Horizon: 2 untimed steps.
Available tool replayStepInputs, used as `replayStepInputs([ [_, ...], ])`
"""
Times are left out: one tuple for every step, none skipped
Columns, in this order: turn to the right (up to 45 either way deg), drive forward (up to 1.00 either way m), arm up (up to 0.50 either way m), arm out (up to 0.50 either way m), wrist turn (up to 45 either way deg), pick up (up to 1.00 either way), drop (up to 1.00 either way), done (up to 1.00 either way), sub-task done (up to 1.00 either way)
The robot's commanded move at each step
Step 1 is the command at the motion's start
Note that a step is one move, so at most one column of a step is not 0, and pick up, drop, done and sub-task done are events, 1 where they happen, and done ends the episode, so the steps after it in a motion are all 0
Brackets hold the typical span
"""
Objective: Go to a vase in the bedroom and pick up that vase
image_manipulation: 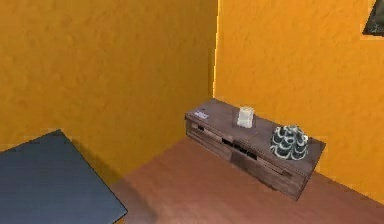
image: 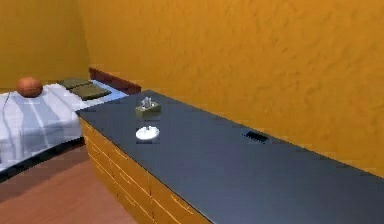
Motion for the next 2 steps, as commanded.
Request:
replayStepInputs([
  [0.0,0.15,0.0,0.0,0.0,0.0,0.0,0.0,0.0],
  [-45.0,0.0,0.0,0.0,0.0,0.0,0.0,0.0,0.0],
])
